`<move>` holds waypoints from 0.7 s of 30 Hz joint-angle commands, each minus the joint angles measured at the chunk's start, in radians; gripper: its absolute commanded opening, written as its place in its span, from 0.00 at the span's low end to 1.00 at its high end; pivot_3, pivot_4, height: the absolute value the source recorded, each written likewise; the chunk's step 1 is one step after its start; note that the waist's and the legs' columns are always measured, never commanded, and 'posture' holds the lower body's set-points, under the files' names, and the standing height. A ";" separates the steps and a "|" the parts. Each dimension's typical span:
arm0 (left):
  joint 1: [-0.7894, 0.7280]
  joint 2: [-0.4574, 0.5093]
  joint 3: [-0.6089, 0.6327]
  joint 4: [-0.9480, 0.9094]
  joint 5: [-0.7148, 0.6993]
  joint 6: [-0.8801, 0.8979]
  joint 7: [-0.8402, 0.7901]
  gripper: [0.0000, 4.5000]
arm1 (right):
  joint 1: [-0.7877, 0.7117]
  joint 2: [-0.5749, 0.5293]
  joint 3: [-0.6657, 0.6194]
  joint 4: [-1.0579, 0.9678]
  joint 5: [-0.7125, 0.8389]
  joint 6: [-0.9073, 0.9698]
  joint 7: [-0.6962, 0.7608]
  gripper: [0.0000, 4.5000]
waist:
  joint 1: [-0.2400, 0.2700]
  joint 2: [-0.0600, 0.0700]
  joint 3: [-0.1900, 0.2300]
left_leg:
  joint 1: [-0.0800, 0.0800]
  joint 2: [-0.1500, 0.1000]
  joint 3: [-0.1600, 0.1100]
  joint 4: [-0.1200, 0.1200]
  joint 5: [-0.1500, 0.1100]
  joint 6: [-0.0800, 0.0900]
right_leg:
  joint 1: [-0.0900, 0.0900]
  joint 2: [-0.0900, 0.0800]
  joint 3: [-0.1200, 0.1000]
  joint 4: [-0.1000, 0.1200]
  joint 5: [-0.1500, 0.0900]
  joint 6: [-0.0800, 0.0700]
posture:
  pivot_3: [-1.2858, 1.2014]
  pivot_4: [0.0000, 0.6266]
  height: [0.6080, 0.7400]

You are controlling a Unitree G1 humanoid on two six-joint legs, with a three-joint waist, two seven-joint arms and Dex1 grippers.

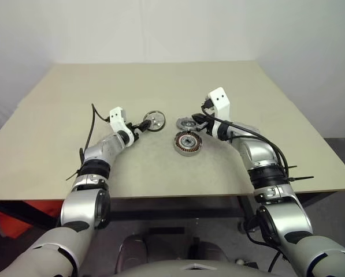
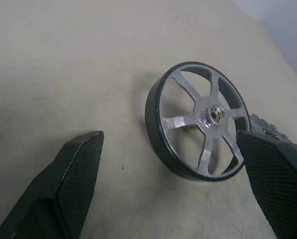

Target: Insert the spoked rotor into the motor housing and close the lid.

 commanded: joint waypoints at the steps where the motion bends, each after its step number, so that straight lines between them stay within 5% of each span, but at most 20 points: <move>1: -0.040 -0.018 -0.003 0.072 0.020 0.006 0.000 1.00 | -0.013 -0.007 -0.025 -0.062 0.019 -0.007 -0.010 0.01 | 0.005 0.000 0.000 | 0.001 0.000 0.000 0.000 0.000 0.000 | 0.001 0.000 0.000 0.000 0.000 0.000 | 0.52 0.00 1.00; 21: -0.129 -0.106 0.137 0.144 -0.065 0.073 0.006 1.00 | -0.008 -0.005 -0.028 -0.085 0.020 -0.001 -0.018 0.01 | 0.045 0.000 0.000 | -0.001 -0.002 -0.001 0.000 -0.001 0.002 | 0.001 -0.003 -0.001 -0.001 0.000 0.001 | 0.52 0.00 1.00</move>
